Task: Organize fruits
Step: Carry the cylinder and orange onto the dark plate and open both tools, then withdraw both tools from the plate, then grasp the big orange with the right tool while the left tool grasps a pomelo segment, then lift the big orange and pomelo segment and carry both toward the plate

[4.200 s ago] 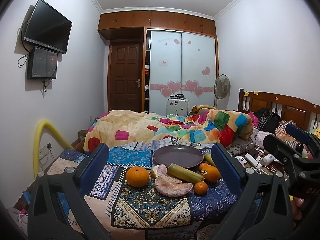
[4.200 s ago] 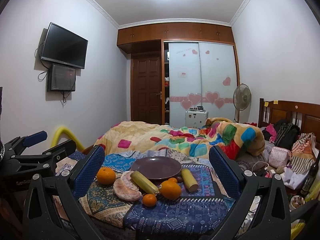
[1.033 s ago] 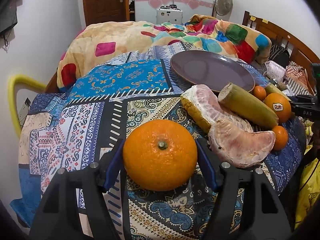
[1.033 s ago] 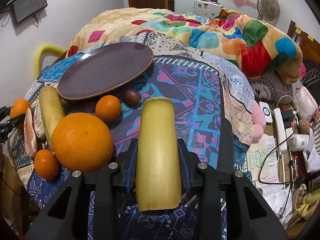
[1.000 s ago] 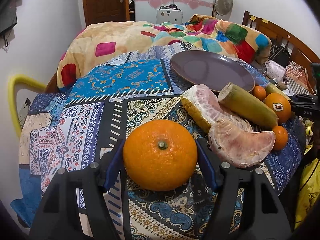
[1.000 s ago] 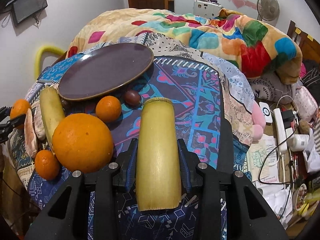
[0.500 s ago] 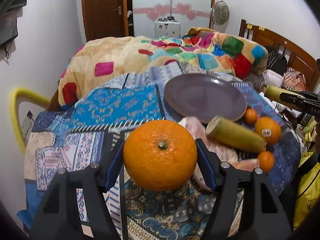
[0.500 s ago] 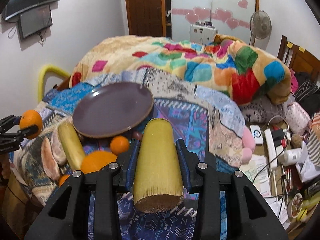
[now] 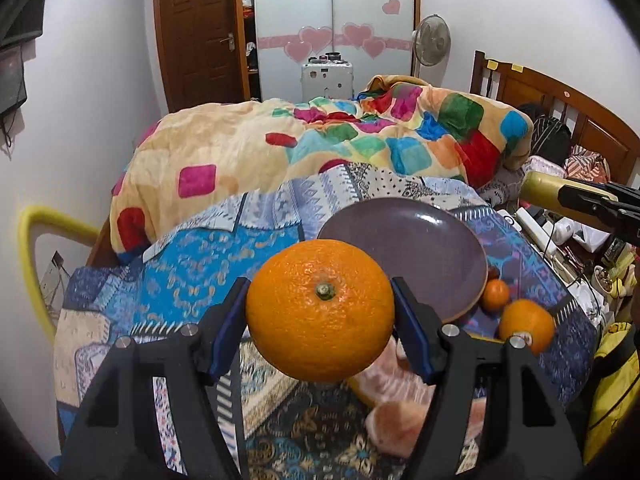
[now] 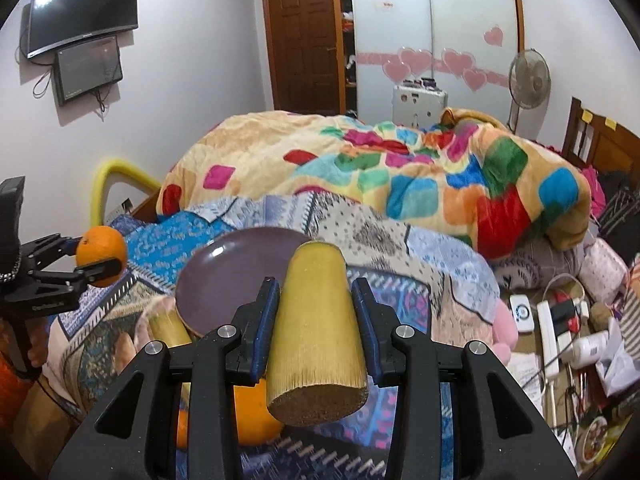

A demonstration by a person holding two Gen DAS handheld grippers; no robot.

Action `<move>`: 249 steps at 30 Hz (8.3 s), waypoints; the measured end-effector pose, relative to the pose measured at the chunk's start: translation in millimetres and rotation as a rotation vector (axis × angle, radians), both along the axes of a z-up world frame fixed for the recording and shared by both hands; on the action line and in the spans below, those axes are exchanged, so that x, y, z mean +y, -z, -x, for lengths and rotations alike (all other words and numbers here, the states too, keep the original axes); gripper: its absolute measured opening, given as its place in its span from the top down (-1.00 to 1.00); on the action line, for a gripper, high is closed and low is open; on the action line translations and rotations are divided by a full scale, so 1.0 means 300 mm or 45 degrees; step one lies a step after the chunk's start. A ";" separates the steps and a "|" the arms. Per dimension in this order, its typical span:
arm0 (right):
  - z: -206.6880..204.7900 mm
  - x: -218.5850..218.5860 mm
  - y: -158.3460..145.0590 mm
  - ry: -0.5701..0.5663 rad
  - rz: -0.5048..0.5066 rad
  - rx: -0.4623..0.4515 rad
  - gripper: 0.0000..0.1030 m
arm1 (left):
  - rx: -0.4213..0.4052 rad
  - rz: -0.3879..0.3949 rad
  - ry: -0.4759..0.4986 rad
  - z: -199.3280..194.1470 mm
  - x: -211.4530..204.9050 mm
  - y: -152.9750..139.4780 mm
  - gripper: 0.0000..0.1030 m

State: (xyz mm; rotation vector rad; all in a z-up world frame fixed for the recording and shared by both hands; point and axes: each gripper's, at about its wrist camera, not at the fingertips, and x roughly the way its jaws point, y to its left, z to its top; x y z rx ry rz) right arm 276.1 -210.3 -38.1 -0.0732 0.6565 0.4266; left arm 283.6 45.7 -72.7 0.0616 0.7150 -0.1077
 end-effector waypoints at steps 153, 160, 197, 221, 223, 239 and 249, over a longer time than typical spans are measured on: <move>0.256 0.016 0.291 -0.190 0.120 0.163 -0.06 | 0.257 -0.102 -0.101 0.234 -0.215 0.253 -1.00; 0.270 0.018 0.294 -0.187 0.120 0.144 -0.06 | 0.284 -0.123 -0.128 0.296 -0.084 0.254 -1.00; 0.218 0.073 0.278 -0.194 0.085 0.166 -0.14 | 0.360 0.032 -0.105 0.178 0.006 0.297 -0.01; 0.190 0.037 0.215 -0.147 0.025 0.140 -0.14 | 0.101 0.027 -0.064 0.217 -0.020 0.080 0.23; 0.189 0.035 0.190 -0.138 0.021 0.110 -0.14 | 0.066 0.028 -0.054 0.205 -0.036 0.045 0.23; 0.112 0.024 0.043 -0.087 -0.016 -0.070 -0.13 | -0.042 0.081 0.040 0.034 -0.172 -0.068 0.23; -0.008 0.041 0.054 -0.059 -0.005 -0.071 -0.12 | -0.023 0.107 0.062 -0.108 -0.215 -0.043 0.23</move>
